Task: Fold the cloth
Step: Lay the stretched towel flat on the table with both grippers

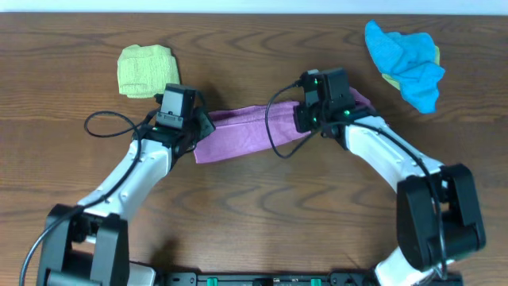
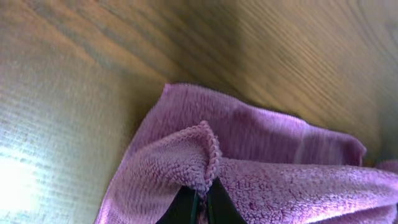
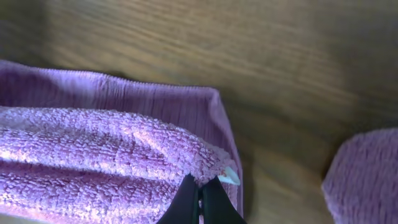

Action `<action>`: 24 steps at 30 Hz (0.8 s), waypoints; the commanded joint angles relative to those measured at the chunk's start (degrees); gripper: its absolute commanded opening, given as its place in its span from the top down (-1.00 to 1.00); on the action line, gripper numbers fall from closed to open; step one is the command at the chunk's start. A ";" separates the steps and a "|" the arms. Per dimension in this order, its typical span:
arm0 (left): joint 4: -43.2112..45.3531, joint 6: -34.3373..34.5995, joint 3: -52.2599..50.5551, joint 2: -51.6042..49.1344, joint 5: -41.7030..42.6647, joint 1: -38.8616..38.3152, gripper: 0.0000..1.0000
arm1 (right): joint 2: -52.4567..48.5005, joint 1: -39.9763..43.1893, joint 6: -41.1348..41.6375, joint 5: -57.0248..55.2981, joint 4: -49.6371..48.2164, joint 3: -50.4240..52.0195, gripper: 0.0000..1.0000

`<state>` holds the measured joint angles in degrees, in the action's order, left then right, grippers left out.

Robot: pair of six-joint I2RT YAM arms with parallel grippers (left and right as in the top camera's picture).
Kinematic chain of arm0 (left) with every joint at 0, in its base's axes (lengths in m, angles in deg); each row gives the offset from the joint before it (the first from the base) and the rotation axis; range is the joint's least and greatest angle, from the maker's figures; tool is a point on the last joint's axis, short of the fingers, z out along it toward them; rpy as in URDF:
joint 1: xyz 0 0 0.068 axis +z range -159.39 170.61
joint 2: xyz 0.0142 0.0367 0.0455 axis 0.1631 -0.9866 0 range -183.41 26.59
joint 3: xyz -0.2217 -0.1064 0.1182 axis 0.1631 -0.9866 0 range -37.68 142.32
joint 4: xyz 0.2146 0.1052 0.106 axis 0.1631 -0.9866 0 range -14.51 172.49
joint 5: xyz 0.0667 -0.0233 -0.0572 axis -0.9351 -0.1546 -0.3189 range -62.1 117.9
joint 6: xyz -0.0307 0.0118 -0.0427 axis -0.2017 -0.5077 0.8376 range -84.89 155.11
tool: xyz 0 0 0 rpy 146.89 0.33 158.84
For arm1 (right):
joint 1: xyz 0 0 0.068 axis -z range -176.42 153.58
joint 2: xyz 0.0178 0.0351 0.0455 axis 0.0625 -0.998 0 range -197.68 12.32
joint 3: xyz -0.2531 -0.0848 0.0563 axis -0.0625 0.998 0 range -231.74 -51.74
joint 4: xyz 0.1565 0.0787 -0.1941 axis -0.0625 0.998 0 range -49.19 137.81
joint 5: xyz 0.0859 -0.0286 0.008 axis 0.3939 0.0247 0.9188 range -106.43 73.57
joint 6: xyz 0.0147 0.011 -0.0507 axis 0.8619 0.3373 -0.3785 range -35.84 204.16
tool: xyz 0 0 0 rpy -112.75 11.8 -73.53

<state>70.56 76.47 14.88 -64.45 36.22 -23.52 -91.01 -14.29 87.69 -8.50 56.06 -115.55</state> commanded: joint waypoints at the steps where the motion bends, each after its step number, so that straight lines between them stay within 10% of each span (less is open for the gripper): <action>1: 1.53 0.68 -0.26 -3.30 -2.75 1.09 0.89 | -2.27 0.66 -1.07 -3.50 0.35 -2.29 0.97; 24: 12.59 -0.44 -0.26 -12.35 -3.69 1.09 0.72 | -7.28 0.66 -2.56 -9.64 -3.34 -2.47 0.87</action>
<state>82.91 76.91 14.88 -75.90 35.17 -23.15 -97.90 -14.29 86.34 -12.96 52.93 -117.21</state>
